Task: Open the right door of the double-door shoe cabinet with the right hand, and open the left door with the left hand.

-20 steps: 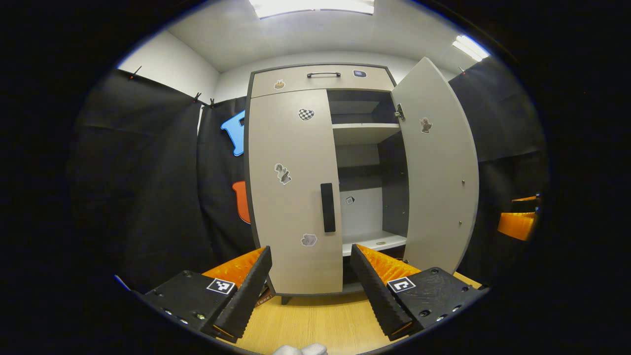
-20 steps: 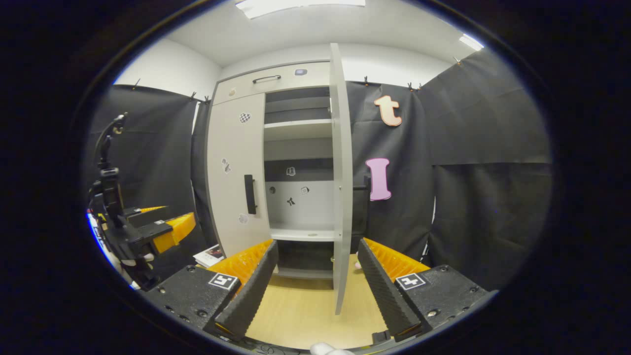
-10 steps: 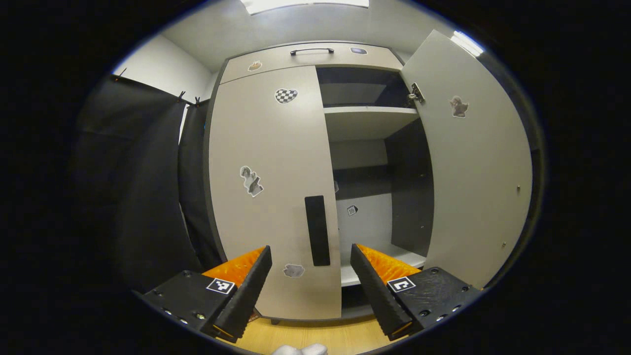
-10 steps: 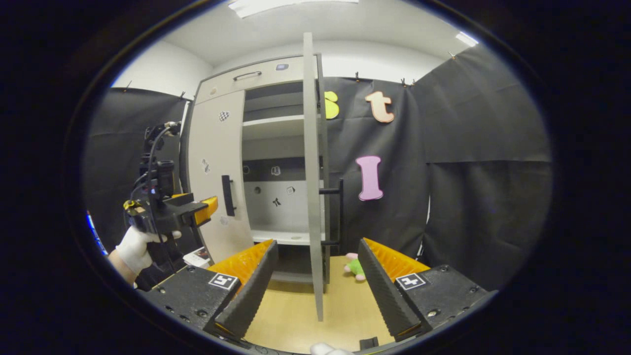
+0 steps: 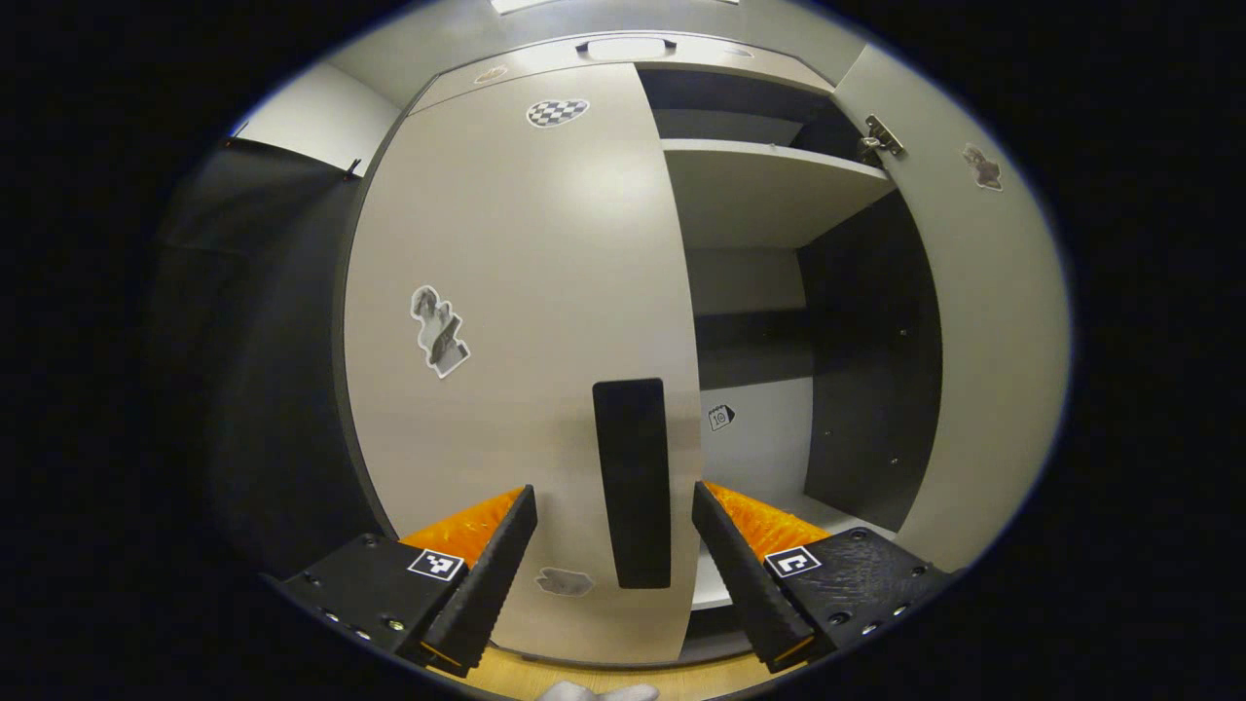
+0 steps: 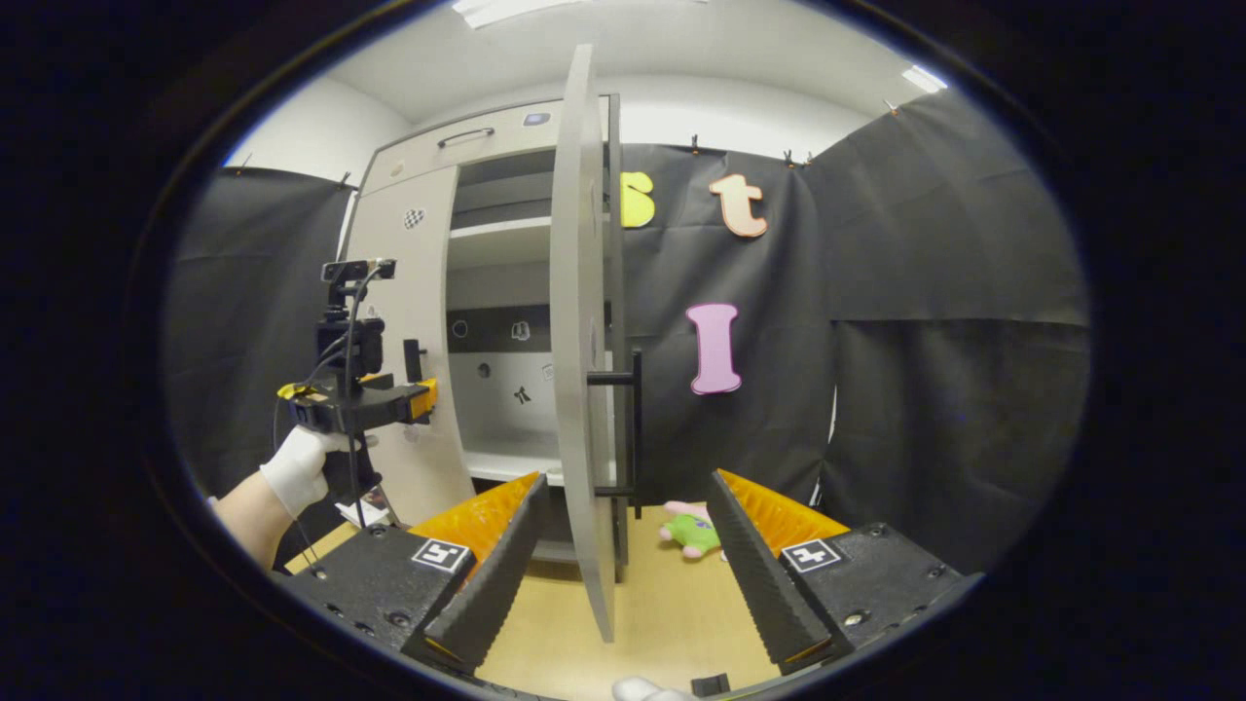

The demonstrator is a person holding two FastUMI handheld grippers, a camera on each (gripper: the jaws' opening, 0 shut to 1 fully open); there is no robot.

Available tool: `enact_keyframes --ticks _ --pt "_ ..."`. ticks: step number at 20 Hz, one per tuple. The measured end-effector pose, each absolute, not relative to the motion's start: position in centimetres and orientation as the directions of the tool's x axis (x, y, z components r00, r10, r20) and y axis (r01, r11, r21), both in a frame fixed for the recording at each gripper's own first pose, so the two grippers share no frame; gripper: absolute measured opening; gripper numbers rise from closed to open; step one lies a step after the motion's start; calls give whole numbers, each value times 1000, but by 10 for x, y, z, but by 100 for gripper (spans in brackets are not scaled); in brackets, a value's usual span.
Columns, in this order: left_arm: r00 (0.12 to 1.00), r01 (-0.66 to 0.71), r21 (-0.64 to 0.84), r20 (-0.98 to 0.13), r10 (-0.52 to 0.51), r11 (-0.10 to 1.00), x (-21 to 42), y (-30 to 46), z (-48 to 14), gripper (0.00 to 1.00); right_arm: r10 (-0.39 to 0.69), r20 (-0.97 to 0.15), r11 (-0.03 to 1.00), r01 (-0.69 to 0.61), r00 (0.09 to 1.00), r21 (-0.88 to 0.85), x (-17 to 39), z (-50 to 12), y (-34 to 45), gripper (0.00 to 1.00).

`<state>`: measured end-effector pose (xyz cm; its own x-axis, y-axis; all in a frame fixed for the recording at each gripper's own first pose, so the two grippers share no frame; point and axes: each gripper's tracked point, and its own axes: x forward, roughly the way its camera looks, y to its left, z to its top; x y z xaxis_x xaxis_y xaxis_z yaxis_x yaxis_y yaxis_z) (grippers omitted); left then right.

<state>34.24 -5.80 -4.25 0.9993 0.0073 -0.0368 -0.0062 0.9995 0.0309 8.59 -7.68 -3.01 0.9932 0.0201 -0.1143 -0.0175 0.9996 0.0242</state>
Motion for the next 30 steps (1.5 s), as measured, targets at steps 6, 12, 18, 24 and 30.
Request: enact_keyframes --ticks 6,12,18,24,30 --pt "997 76 13 -28 -76 997 351 -72 -44 87 20 -123 1000 -16 992 27 93 -33 -75 100" --pt "996 87 6 -32 -87 996 350 -72 -44 26 42 -110 999 -39 993 29 99 -26 -65 100" --pt "996 77 -18 -49 -78 997 349 -70 -44 4 47 -110 998 -43 993 35 96 -26 -62 100" --pt "994 99 -35 -49 -100 995 337 -70 -42 4 48 -100 998 -44 994 35 85 -25 -59 100" --pt "990 130 -34 -46 -131 991 312 -65 -39 4 68 -90 997 -65 994 32 72 -22 -44 100"
